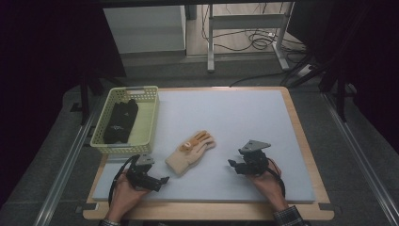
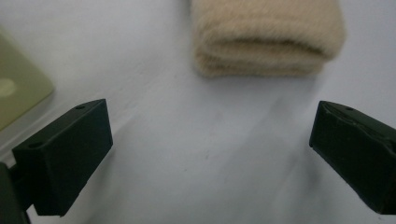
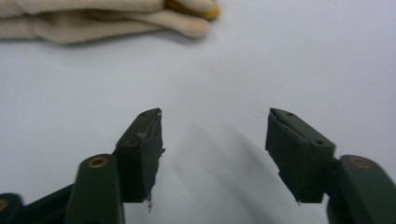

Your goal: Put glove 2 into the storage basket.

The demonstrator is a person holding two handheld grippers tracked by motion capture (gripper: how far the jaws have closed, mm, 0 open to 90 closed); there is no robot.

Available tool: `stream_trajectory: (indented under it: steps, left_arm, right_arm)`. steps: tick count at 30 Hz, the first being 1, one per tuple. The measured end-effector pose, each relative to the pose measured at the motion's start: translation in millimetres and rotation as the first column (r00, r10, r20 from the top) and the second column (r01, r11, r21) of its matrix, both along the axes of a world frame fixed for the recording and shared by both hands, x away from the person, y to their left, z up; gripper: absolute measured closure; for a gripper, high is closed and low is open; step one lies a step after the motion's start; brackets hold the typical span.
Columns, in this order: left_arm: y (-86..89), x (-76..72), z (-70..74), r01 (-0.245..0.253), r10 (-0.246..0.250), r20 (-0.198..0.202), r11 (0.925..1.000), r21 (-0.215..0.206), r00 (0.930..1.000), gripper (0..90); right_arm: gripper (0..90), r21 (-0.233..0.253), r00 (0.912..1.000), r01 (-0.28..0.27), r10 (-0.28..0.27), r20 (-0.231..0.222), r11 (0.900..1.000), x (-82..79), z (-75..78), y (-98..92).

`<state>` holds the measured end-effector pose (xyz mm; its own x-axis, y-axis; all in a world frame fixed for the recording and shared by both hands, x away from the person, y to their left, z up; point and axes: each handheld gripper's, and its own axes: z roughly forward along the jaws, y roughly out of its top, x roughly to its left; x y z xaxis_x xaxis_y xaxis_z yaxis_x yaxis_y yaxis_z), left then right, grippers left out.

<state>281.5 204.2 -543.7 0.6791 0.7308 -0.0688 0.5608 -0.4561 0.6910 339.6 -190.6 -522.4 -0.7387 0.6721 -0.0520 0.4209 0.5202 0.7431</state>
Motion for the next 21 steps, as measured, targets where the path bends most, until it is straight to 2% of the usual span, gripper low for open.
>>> stream_trajectory:
  steps: [2, 6, 7, 8, 10, 12, 16, 18, 20, 21]
  left_arm:
    - [-2.9, 1.1, 3.4, 0.01, -0.01, -0.002, 0.9999, -0.006, 0.9999, 0.0]
    - [-13.0, 4.1, 9.6, 0.034, -0.034, -0.002, 0.9994, 0.011, 0.9994, 0.0]
    - [-19.7, 6.8, 13.8, 0.043, -0.043, -0.001, 0.9988, 0.024, 0.9991, 0.0]
    - [-23.2, 8.3, 16.2, 0.046, -0.046, 0.001, 0.9986, 0.028, 0.999, 0.0]
    - [-29.6, 12.3, 21.0, 0.052, -0.052, 0.006, 0.9981, 0.032, 0.9986, 0.0]
    - [-36.3, 17.6, 25.5, 0.052, -0.052, 0.002, 0.9983, 0.027, 0.9986, 0.0]
    - [-48.6, 27.6, 31.0, 0.063, -0.063, -0.004, 0.9976, 0.028, 0.998, 0.0]
    - [-63.7, 39.0, 34.0, 0.07, -0.07, -0.013, 0.9957, 0.06, 0.9975, 0.0]
    - [-68.1, 43.2, 34.7, 0.073, -0.072, -0.021, 0.9948, 0.071, 0.9972, 0.0]
    - [-76.2, 51.6, 34.8, 0.07, -0.068, -0.027, 0.9935, 0.089, 0.9973, 0.0]
  right_arm:
    - [30.5, -0.003, 0.9997, 0.025, -0.025, -0.003, 1.0, 2.3, -1.4, -8.2]
    - [21.2, -0.037, 0.9983, 0.057, -0.058, -0.008, 0.998, 7.9, -8.0, -17.3]
    - [19.0, -0.029, 0.9978, 0.064, -0.065, -0.013, 0.997, 9.1, -10.0, -18.4]
    - [18.4, -0.017, 0.9972, 0.068, -0.069, -0.031, 0.998, 11.1, -10.2, -20.1]
    - [17.4, -0.011, 0.9972, 0.064, -0.064, -0.038, 0.998, 11.4, -10.2, -20.3]
    - [17.1, -0.024, 0.9975, 0.064, -0.065, -0.027, 0.998, 10.2, -10.7, -18.8]
    - [17.1, -0.019, 0.9974, 0.065, -0.065, -0.03, 0.998, 10.4, -11.0, -19.5]
    - [17.1, -0.019, 0.9975, 0.065, -0.065, -0.028, 0.998, 10.4, -11.2, -19.5]
    - [17.1, -0.019, 0.9975, 0.065, -0.065, -0.028, 0.998, 10.3, -11.2, -19.5]
    - [17.1, -0.019, 0.9975, 0.065, -0.065, -0.026, 0.998, 10.3, -11.3, -19.5]
